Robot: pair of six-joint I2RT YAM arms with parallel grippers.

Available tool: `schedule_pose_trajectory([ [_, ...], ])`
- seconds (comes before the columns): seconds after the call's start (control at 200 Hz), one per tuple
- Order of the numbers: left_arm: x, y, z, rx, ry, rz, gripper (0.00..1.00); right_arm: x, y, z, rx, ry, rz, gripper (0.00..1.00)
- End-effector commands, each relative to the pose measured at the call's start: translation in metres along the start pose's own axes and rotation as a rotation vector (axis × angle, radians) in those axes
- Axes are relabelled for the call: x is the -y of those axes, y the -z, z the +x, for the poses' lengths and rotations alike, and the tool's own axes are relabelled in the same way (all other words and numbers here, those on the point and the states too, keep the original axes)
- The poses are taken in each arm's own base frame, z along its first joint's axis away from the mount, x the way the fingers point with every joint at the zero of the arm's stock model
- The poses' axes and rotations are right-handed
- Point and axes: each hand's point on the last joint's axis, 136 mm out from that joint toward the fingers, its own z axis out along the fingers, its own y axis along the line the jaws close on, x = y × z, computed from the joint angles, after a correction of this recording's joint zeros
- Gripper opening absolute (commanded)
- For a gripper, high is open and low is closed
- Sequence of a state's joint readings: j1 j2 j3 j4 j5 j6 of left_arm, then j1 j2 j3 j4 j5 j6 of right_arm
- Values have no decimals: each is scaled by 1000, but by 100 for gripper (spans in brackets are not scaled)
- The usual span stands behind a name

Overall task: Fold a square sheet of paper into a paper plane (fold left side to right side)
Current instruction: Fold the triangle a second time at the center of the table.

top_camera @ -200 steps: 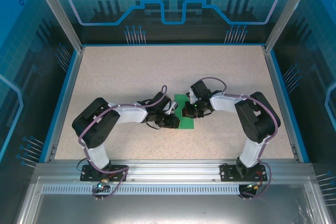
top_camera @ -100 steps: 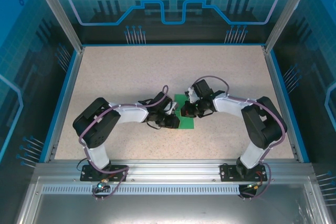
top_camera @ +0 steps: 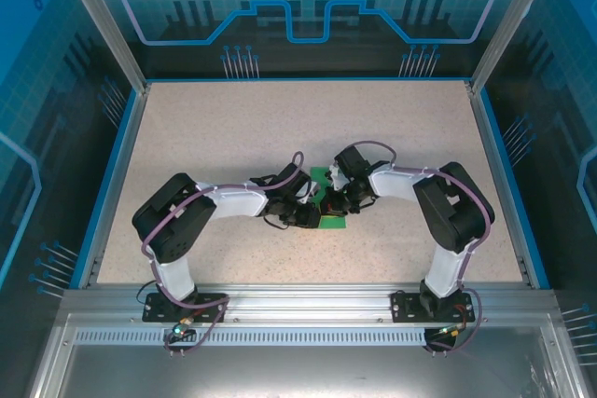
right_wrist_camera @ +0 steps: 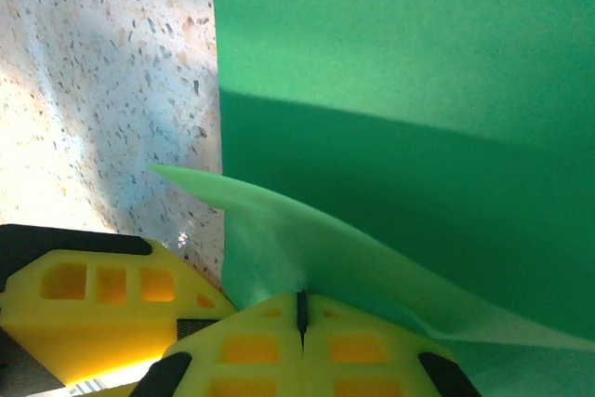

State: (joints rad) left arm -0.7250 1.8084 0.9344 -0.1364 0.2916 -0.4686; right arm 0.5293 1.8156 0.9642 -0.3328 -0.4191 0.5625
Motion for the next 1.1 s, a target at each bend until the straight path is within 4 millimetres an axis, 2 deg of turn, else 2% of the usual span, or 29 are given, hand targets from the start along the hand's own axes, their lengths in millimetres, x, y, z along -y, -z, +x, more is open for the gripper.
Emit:
schedule_pose_trajectory([
  [0.0,-38,-16,30,-95,20,-152,22,22,-1,2,-22,2,101,0],
  [0.365,-43,-19,35,-109,26,-160,21,43,17,-22,26,-8,142,0],
  [0.75,-42,-18,35,-101,22,-154,21,78,30,-41,28,-45,204,0],
  [1.095,-41,-17,34,-95,21,-150,21,91,42,-54,51,-69,207,0],
])
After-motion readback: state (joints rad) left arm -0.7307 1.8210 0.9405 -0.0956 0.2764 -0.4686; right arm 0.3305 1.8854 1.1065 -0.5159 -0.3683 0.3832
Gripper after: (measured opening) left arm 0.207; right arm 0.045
